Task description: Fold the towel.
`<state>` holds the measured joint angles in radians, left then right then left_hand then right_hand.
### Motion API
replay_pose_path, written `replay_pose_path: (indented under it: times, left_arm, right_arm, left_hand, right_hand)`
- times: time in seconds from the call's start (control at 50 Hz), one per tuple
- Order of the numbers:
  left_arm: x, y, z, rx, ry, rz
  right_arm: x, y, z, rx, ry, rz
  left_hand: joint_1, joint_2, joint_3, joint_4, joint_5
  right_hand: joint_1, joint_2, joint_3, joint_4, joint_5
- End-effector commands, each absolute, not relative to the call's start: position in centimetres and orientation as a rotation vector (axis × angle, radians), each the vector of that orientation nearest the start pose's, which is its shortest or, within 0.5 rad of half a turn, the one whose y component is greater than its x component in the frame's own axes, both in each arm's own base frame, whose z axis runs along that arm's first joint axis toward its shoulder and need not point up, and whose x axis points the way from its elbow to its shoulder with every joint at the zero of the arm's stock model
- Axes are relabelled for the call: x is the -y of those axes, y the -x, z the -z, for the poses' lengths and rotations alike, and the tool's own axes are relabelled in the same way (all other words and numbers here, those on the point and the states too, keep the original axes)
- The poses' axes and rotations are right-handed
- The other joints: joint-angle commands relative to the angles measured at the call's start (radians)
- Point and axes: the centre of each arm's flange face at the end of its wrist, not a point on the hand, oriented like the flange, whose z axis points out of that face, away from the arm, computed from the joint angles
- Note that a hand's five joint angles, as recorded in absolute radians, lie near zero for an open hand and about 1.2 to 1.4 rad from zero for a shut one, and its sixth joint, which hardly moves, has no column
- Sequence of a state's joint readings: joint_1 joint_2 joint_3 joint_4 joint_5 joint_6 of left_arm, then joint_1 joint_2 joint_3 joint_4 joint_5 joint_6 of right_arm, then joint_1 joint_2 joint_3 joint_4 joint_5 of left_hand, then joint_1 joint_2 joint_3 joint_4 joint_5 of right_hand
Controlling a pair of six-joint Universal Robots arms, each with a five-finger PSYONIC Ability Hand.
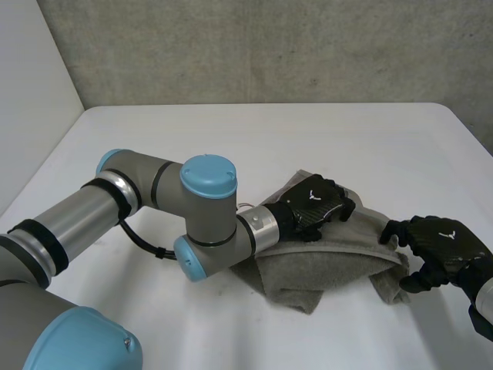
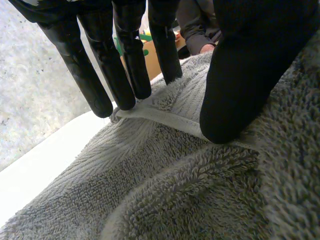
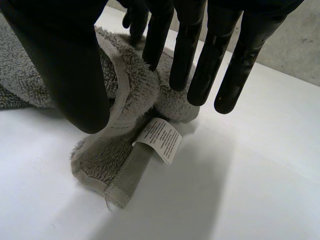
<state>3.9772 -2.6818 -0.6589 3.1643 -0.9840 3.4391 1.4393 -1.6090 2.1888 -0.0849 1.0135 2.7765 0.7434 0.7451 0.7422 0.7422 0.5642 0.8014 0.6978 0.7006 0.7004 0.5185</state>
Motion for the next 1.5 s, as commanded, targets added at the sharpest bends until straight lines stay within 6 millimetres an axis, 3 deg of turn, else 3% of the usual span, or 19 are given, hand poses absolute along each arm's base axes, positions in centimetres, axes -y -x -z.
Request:
replay_pose_path:
  times: [0.02, 0.22, 0.26, 0.48, 0.52, 0.7, 0.74, 0.82, 0.98, 1.02, 1.04, 1.06, 1.08, 1.16, 1.22, 1.28, 1.36, 1.4, 1.5]
  left_arm:
    - [24.0, 46.2, -12.6, 1.401, 1.383, -1.475]
    - [27.1, 44.7, -19.5, 1.442, 1.366, -1.861]
    - [28.7, 43.1, -21.5, 1.518, 1.302, -1.950]
    - [29.6, 37.9, -25.8, 1.684, 1.200, -2.066]
    - [30.4, 35.2, -27.5, 1.800, 1.109, -2.156]
    - [31.7, 27.1, -28.2, 2.251, 0.896, -2.210]
    - [31.2, 23.8, -27.2, 2.459, 0.865, -2.111]
    - [29.5, 21.6, -26.8, 2.593, 0.853, -2.001]
    - [24.0, 20.0, -32.7, 2.492, 0.811, -2.125]
    - [23.0, 19.8, -34.4, 2.433, 0.788, -2.198]
    - [22.0, 19.8, -36.1, 2.362, 0.768, -2.270]
    - [20.9, 19.7, -37.8, 2.288, 0.746, -2.338]
    - [20.9, 19.7, -37.9, 2.287, 0.746, -2.339]
    - [19.0, 19.7, -41.0, 2.176, 0.720, -2.420]
    - [18.5, 19.7, -41.3, 2.185, 0.725, -2.397]
    - [18.4, 19.7, -40.5, 2.234, 0.738, -2.338]
    - [19.4, 20.1, -38.1, 2.342, 0.796, -2.212]
    - [20.2, 20.4, -36.7, 2.396, 0.824, -2.145]
    - [24.6, 21.6, -31.6, 2.569, 0.900, -1.922]
  right_arm:
    - [21.9, -15.5, -16.8, -2.350, 0.712, 1.584]
    - [22.3, -16.7, -18.2, -2.271, 0.790, 1.636]
    - [22.2, -17.0, -18.4, -2.255, 0.808, 1.641]
    - [21.4, -19.6, -18.6, -2.169, 0.854, 1.583]
    - [21.5, -19.9, -18.8, -2.158, 0.855, 1.581]
    - [23.4, -20.4, -19.8, -2.133, 0.867, 1.629]
    - [23.8, -20.3, -20.2, -2.132, 0.865, 1.652]
    - [24.5, -20.3, -21.2, -2.110, 0.871, 1.689]
    - [25.2, -20.7, -26.9, -1.997, 0.904, 1.847]
    - [25.2, -20.6, -31.2, -1.913, 0.905, 1.991]
    - [25.2, -20.6, -31.2, -1.913, 0.905, 1.992]
    - [25.2, -20.4, -33.4, -1.876, 0.897, 2.070]
    - [25.1, -20.2, -35.6, -1.838, 0.885, 2.147]
    - [24.7, -19.9, -39.1, -1.783, 0.865, 2.253]
    - [24.0, -19.8, -41.2, -1.782, 0.873, 2.258]
    - [24.2, -19.9, -41.1, -1.835, 0.919, 2.212]
    - [25.2, -20.5, -38.8, -1.935, 1.011, 2.101]
    - [25.6, -21.9, -36.1, -2.003, 1.128, 1.968]
    - [27.3, -23.3, -31.7, -2.106, 1.216, 1.788]
  left_hand:
    - [0.653, 0.651, 0.654, 0.654, 0.658]
    - [0.653, 0.651, 0.654, 0.654, 0.658]
    - [0.653, 0.651, 0.654, 0.654, 0.658]
    - [0.653, 0.651, 0.654, 0.654, 0.658]
    - [0.653, 0.651, 0.654, 0.654, 0.658]
    - [0.653, 0.651, 0.654, 0.654, 0.658]
    - [0.653, 0.651, 0.654, 0.654, 0.658]
    - [0.653, 0.651, 0.654, 0.654, 0.658]
    - [0.653, 0.651, 0.654, 0.654, 0.658]
    - [0.653, 0.651, 0.654, 0.654, 0.658]
    - [0.653, 0.651, 0.654, 0.654, 0.658]
    - [0.653, 0.651, 0.654, 0.654, 0.658]
    - [0.653, 0.651, 0.654, 0.654, 0.658]
    - [0.653, 0.651, 0.654, 0.654, 0.658]
    - [0.653, 0.651, 0.654, 0.654, 0.658]
    - [0.653, 0.651, 0.654, 0.654, 0.658]
    - [0.653, 0.651, 0.654, 0.654, 0.658]
    - [0.653, 0.651, 0.654, 0.654, 0.658]
    - [0.653, 0.651, 0.654, 0.654, 0.658]
  right_hand:
    - [0.021, 0.124, 0.121, 0.122, 0.129]
    - [0.578, 0.681, 0.678, 0.679, 0.686]
    - [0.595, 0.698, 0.695, 0.696, 0.703]
    - [0.595, 0.698, 0.696, 0.696, 0.703]
    - [0.595, 0.698, 0.696, 0.696, 0.703]
    - [0.595, 0.698, 0.696, 0.696, 0.703]
    - [0.595, 0.698, 0.696, 0.696, 0.703]
    - [0.595, 0.698, 0.696, 0.696, 0.703]
    - [0.595, 0.698, 0.696, 0.696, 0.703]
    - [0.595, 0.698, 0.696, 0.696, 0.703]
    - [0.595, 0.698, 0.696, 0.696, 0.703]
    - [0.595, 0.698, 0.696, 0.696, 0.703]
    - [0.595, 0.698, 0.696, 0.696, 0.703]
    - [0.595, 0.698, 0.696, 0.696, 0.703]
    - [0.595, 0.698, 0.696, 0.696, 0.703]
    - [0.595, 0.698, 0.696, 0.696, 0.703]
    - [0.595, 0.698, 0.696, 0.696, 0.703]
    - [0.595, 0.698, 0.696, 0.696, 0.703]
    - [0.595, 0.698, 0.696, 0.696, 0.703]
